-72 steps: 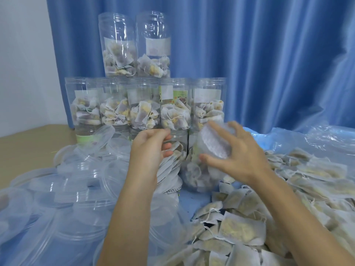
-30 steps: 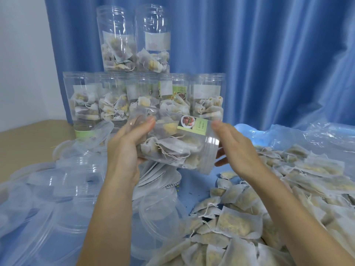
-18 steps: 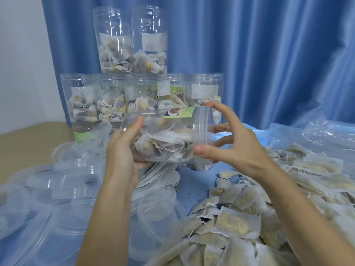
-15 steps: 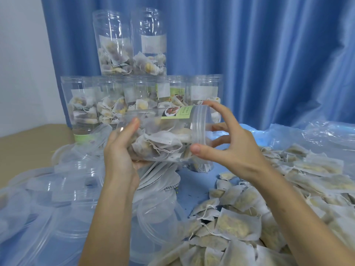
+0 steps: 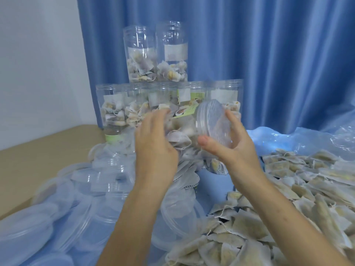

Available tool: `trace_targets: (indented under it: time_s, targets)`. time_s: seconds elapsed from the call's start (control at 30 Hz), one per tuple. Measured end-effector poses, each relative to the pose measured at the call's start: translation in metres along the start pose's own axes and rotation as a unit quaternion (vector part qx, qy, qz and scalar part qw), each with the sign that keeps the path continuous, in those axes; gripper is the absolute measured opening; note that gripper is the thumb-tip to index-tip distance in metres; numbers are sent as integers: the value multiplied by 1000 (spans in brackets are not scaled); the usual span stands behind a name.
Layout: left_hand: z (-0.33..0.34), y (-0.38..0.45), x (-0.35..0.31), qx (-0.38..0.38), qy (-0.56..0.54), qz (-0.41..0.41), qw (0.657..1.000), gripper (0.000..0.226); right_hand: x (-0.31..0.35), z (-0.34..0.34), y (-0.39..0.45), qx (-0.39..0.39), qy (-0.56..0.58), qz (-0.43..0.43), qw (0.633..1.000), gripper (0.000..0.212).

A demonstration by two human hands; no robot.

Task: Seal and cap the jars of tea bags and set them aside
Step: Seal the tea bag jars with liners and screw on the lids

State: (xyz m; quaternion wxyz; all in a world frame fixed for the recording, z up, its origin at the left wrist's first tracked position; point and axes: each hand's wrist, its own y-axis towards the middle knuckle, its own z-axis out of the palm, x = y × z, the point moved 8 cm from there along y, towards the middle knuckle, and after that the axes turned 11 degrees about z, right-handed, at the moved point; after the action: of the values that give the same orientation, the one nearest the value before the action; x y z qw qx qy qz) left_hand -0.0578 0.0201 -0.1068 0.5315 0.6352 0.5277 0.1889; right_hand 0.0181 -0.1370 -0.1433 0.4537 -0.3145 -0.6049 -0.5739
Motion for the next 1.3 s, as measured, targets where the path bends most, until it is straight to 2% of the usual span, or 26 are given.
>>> trace_targets:
  time_s: [0.07,0.13,0.2,0.23,0.33,0.4,0.43,0.5,0.57,0.73,0.83,0.9,1.0,1.13,1.23,1.3]
  targets:
    - [9,-7,-2,153,63,34,986,89,1,11,-6,-2,9,16,1000,106]
    - [-2,-9,10,185,109,36,976,97,16,31,-14,19,-46,-11,999,94]
    - [-23,-6,25,152,108,33,982,90,33,62,-21,59,-118,-39,991,109]
    - [-34,-4,36,128,70,11,989,85,40,78,-22,81,-141,-52,985,118]
    - [-74,4,69,44,-76,-60,994,70,61,127,-23,142,-147,-95,974,116]
    - [-99,15,89,13,-92,-76,993,76,69,151,-15,132,-132,-95,978,123]
    - [-112,22,98,12,-78,-79,994,79,72,165,-9,127,-121,-92,980,116]
    - [-135,32,119,18,-23,-93,995,80,75,194,0,128,-102,-89,982,89]
    - [-158,38,144,31,23,-123,992,88,73,227,8,131,-84,-65,986,79]
    - [-206,31,208,70,72,-190,977,83,55,316,17,143,-96,-21,985,80]
    - [-227,16,249,43,91,-220,970,79,36,360,20,152,-115,-8,982,81]
    - [-234,2,276,37,86,-253,963,76,20,384,21,153,-139,-3,978,81]
    - [-231,-19,316,58,45,-297,952,59,-6,415,21,167,-163,0,972,82]
    - [-225,-44,350,77,29,-350,933,87,-41,442,22,192,-197,14,961,89]
    - [-219,-53,374,77,-6,-386,919,90,-63,454,29,200,-208,36,957,101]
    - [-213,-53,391,55,-42,-399,914,96,-78,460,45,200,-206,69,955,96]
